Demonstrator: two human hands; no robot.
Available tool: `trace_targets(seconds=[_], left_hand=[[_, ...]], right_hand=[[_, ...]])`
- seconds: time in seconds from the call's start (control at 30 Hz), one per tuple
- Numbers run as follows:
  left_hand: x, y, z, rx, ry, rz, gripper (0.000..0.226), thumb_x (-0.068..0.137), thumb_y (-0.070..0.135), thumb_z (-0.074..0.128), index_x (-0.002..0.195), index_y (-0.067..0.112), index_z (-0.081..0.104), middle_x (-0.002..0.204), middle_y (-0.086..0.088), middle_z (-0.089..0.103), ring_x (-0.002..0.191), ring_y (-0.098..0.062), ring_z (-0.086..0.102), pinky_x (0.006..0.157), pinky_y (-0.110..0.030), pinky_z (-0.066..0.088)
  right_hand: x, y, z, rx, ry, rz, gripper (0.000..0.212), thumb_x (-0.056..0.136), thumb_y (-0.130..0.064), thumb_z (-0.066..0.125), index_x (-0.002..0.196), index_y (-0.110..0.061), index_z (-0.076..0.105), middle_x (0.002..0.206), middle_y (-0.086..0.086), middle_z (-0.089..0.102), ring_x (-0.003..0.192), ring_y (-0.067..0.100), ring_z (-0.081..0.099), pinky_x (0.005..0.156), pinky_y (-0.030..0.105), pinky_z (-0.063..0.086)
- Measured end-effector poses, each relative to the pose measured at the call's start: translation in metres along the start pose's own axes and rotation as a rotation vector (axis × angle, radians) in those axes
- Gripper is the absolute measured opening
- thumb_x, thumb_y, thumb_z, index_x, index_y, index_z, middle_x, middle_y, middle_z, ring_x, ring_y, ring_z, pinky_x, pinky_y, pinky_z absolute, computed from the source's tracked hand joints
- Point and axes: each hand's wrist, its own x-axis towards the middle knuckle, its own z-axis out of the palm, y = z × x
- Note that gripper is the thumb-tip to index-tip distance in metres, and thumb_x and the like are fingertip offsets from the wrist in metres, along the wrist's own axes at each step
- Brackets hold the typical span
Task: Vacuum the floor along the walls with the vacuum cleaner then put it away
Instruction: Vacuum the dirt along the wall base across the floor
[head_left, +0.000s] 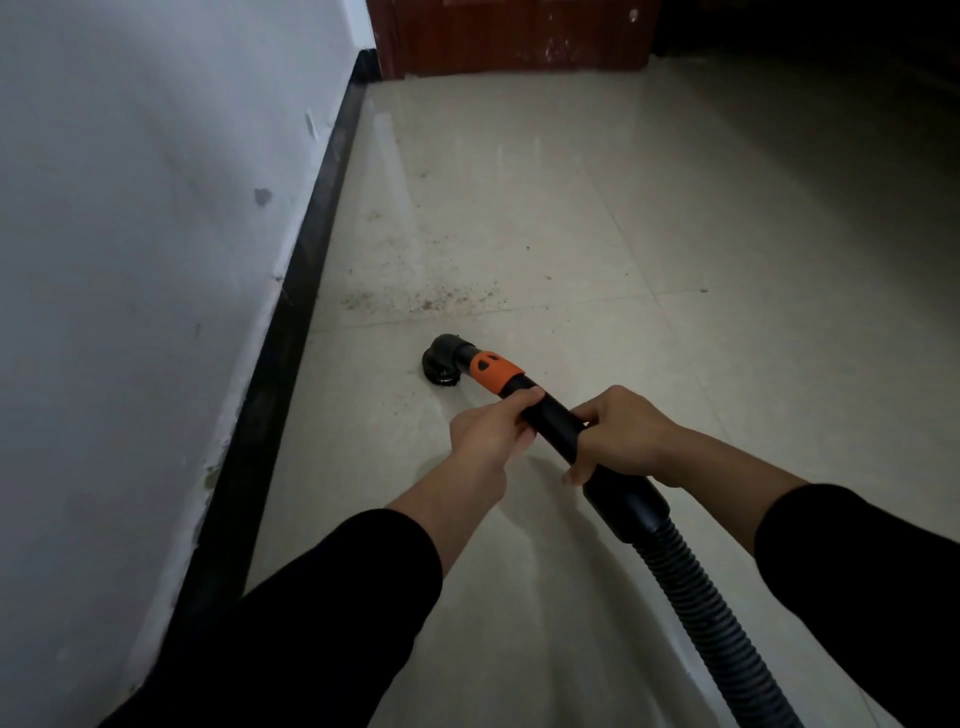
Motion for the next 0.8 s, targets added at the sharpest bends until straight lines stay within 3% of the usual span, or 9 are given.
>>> trace_targets(seconds=[0.8], left_hand=[[-0.037,-0.017,-0.009,-0.015,0.068,0.055,0.014,0.080,0.010,0.077,0.081,0.003,0.064,0.086,-0.012,0.072,0.076,-0.015,0.071,0.060,-0.015,0.054]], right_hand=[[-0.025,0.000,-0.002,-0.102,-0.092,-0.052,0.034,0.061,0.000,0.079,0.094,-0.010,0.075,0.074,0.009,0.068,0.075,0.026,0.068,0.076,0.037,0.058]])
